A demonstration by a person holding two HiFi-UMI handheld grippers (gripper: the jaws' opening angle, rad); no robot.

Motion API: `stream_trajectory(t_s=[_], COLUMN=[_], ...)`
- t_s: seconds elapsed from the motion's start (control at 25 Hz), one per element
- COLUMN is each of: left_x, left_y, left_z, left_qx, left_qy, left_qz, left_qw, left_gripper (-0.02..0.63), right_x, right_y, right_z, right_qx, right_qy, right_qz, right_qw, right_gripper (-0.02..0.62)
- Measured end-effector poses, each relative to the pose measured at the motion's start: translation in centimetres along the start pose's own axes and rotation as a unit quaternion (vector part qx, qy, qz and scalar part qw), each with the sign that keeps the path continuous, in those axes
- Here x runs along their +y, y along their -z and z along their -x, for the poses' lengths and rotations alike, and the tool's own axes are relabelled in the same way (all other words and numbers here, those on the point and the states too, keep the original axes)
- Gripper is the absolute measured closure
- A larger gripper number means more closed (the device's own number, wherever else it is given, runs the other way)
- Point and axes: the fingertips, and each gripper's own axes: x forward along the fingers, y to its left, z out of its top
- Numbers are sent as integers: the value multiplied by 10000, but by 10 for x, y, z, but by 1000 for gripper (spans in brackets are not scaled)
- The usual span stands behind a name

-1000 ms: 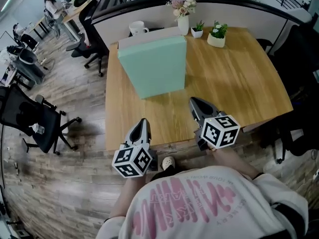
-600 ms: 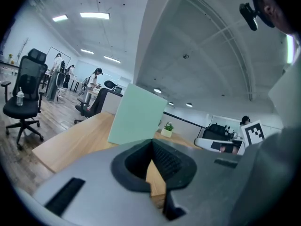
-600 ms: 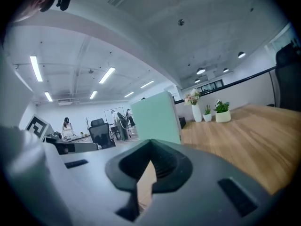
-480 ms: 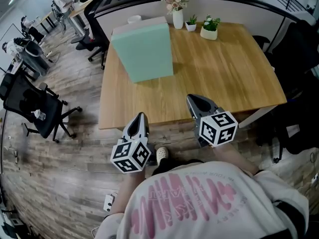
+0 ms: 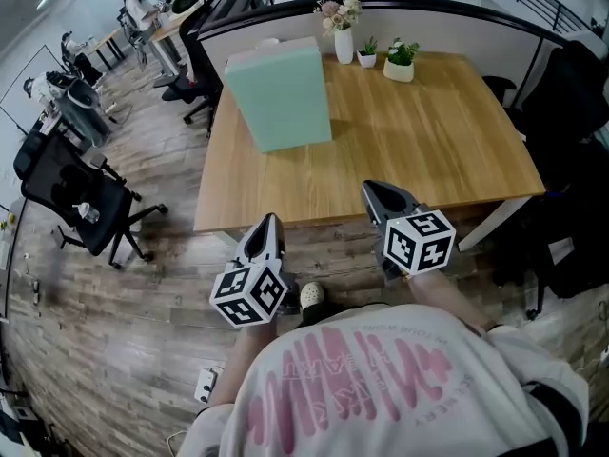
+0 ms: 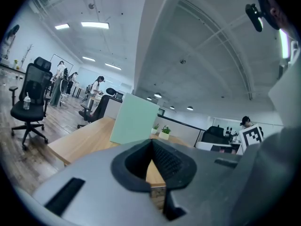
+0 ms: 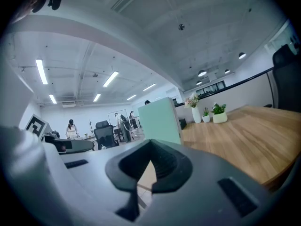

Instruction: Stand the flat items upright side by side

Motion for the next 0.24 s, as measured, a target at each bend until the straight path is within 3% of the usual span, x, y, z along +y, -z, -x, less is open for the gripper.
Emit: stream_trajectory(t_s=[0.24], left_x=[6], left_y=[7], left_z=[3], left_qx=[-109], left_qy=[-126], left_qz=[43], left_qw=[9999], left_gripper=[604], right_x=[1], right_y=[13], right_z=[-1], right_qx=[59], right_qy=[-115], right_qz=[57], right_qw=[9999], right_gripper=[600])
